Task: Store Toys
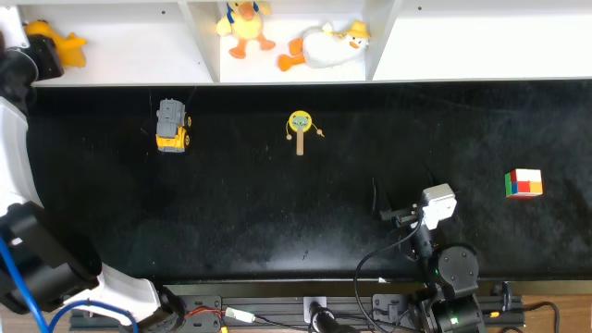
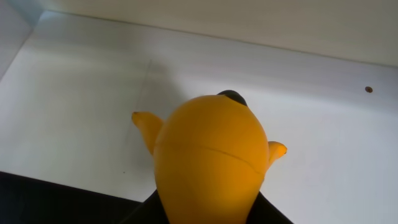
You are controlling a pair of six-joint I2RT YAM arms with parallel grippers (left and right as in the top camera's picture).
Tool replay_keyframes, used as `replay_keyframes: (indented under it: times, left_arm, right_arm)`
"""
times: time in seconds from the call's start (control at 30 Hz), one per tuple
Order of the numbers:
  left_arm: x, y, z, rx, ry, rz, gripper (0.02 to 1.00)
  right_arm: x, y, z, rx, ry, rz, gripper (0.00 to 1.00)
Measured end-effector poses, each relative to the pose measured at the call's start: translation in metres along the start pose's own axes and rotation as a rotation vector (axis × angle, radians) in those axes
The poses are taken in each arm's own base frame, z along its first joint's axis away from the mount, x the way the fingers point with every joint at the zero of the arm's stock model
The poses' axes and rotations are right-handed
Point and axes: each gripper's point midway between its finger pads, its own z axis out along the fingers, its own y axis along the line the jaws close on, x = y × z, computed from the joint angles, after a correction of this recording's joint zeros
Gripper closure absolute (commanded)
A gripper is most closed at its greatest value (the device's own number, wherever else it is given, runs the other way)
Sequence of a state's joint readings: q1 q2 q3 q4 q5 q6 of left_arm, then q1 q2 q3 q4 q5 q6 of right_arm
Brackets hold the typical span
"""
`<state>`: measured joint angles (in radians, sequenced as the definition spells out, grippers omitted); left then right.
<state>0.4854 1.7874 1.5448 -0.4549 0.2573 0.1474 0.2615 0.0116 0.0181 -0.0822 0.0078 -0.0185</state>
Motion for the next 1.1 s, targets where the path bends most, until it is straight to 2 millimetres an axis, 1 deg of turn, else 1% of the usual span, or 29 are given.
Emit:
replay_keyframes:
  times: [0.13,0.2,0.23,0.33,0.37,0.4,0.47,0.5,0.6,0.67,0.7,0.73,1.0,1.1]
  left_arm:
    - [0.006,0.001,0.008,0.003,0.019,-0.01,0.871]
    - [0.007,0.002,0.01,0.003,0.02,-0.016,0.864]
    - [0.007,0.002,0.01,0.003,0.019,-0.016,0.833]
    - [0.005,0.002,0.011,0.002,0.016,-0.02,0.693]
    - [0.005,0.002,0.011,0.003,0.015,-0.021,0.573]
    - [0.005,0.002,0.012,0.002,0.015,-0.019,0.492]
    - [0.006,0.002,0.013,0.003,0.016,-0.022,0.378]
    - [0.006,0.003,0.013,0.002,0.018,-0.023,0.338]
    - [0.009,0.003,0.016,0.006,0.023,-0.028,0.288]
    - [0.009,0.002,0.017,0.011,0.024,-0.026,0.174]
    - [0.009,0.001,0.017,0.017,0.023,-0.027,0.066]
    - [0.008,0.0,0.017,0.022,0.021,-0.025,0.02]
    - [0.011,-0.002,0.017,0.035,0.034,-0.032,0.02]
    - [0.015,-0.004,0.011,0.038,0.053,-0.038,0.02]
  right_arm:
    - [0.0,0.0,0.0,0.0,0.0,0.0,0.007]
    - [0.0,0.0,0.0,0.0,0.0,0.0,0.005]
    - [0.0,0.0,0.0,0.0,0.0,0.0,0.005]
    - [0.0,0.0,0.0,0.0,0.0,0.0,0.007]
    - [0.0,0.0,0.0,0.0,0.0,0.0,0.007]
    - [0.0,0.0,0.0,0.0,0.0,0.0,0.007]
    - [0.0,0.0,0.0,0.0,0.0,0.0,0.005]
    - [0.0,0.0,0.0,0.0,0.001,0.0,0.003]
    - [0.0,0.0,0.0,0.0,0.0,0.0,0.005]
    - [0.0,0.0,0.0,0.0,0.0,0.0,0.003]
    - [0.0,0.0,0.0,0.0,0.001,0.0,0.005]
    - [0.0,0.0,0.0,0.0,0.0,0.001,0.005]
    - [0.0,0.0,0.0,0.0,0.0,0.0,0.005]
    - [0.0,0.0,0.0,0.0,0.001,0.0,0.007]
